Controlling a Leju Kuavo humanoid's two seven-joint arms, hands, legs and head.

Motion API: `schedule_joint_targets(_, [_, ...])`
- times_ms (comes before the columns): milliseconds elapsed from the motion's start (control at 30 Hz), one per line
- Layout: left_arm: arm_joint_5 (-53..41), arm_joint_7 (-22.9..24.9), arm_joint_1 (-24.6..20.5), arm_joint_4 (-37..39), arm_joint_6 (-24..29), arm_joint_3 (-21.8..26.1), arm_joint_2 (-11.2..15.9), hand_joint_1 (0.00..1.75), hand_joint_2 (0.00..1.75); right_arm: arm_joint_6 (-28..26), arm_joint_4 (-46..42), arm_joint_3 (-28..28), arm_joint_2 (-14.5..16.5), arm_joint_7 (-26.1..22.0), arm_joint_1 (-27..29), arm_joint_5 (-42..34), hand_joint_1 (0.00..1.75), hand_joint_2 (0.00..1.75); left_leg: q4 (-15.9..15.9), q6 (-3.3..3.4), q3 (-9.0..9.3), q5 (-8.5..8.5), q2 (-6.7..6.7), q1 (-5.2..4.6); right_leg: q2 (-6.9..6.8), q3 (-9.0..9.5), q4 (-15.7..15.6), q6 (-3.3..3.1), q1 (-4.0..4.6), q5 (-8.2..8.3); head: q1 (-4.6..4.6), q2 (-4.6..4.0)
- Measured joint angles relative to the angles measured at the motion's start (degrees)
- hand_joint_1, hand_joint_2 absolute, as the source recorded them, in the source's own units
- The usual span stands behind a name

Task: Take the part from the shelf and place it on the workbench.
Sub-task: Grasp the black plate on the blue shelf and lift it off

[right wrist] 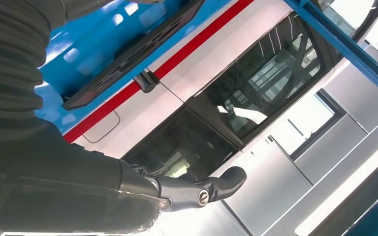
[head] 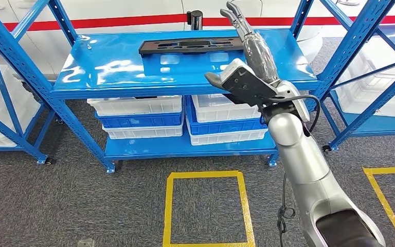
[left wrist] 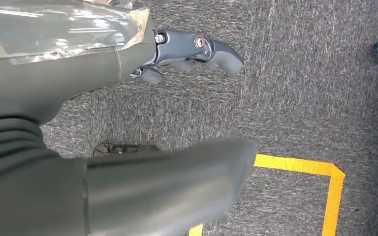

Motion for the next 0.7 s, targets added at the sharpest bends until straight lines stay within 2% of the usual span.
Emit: schedule_joint_targets(700, [-0.1,0.0,0.0,0.3,0.2,-0.2,0.0,0.0,0.0,-0.3,3.5,2.5,0.6,0.2,-1.9,0.1,0.0,1.75,0.0,0.0,-0.02,0.0,-0.01,-0.03,0.0,-0.02,0.0,0.01,-0.03,0.01,0.0,0.0])
